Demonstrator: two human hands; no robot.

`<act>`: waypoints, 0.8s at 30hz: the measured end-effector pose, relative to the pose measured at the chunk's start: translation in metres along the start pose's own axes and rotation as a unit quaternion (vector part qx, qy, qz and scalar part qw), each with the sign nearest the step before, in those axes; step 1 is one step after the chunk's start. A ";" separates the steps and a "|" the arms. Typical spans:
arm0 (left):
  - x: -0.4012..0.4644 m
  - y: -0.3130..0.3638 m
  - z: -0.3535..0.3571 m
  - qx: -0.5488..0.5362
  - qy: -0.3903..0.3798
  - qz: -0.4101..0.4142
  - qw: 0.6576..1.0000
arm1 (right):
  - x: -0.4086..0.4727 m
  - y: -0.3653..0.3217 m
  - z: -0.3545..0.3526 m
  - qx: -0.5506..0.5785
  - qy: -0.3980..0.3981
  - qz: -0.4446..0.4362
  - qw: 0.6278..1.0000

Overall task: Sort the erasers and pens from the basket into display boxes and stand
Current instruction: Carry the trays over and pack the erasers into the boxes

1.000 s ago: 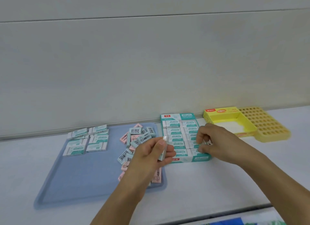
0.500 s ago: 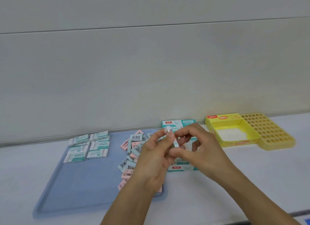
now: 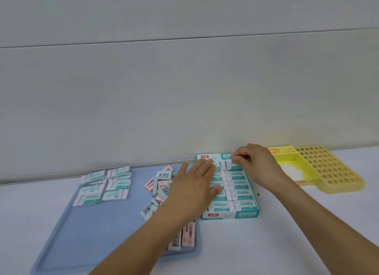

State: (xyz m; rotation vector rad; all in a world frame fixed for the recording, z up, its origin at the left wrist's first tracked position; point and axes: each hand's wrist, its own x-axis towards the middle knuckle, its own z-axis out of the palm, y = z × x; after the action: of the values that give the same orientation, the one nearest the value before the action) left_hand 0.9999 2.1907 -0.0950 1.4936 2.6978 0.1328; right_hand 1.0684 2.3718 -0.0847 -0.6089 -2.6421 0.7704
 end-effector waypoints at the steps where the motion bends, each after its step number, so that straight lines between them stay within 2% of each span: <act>1: -0.001 -0.001 0.002 0.004 -0.012 0.001 1.000 | 0.002 0.000 0.003 -0.007 -0.005 -0.001 1.000; 6: 0.000 -0.004 0.009 -0.014 -0.004 -0.007 1.000 | 0.004 0.003 0.011 -0.015 0.035 -0.003 0.999; 9: 0.000 -0.004 0.012 -0.024 -0.002 -0.012 1.000 | -0.001 0.008 0.013 -0.041 0.007 -0.041 0.998; 12: 0.000 -0.003 0.013 -0.020 -0.002 -0.012 1.000 | -0.009 0.010 0.012 -0.106 0.005 -0.080 0.991; 17: -0.002 -0.004 0.001 -0.027 0.004 -0.009 1.000 | -0.012 -0.004 0.007 -0.254 -0.011 -0.098 0.962; 18: -0.006 -0.007 -0.003 -0.057 0.030 -0.009 0.998 | -0.013 -0.010 0.011 -0.246 0.000 -0.106 0.963; 21: -0.034 -0.034 -0.016 -0.173 0.147 -0.044 0.973 | -0.017 -0.043 0.028 -0.126 0.035 -0.170 0.977; 24: -0.075 -0.091 -0.016 -0.195 0.206 -0.127 0.950 | -0.012 -0.094 0.052 -0.070 -0.034 -0.238 0.968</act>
State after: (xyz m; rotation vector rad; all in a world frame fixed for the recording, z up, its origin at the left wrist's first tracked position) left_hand 0.9619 2.0780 -0.0880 1.0875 2.8937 1.0018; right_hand 1.0285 2.2723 -0.0753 0.0335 -2.7529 0.4689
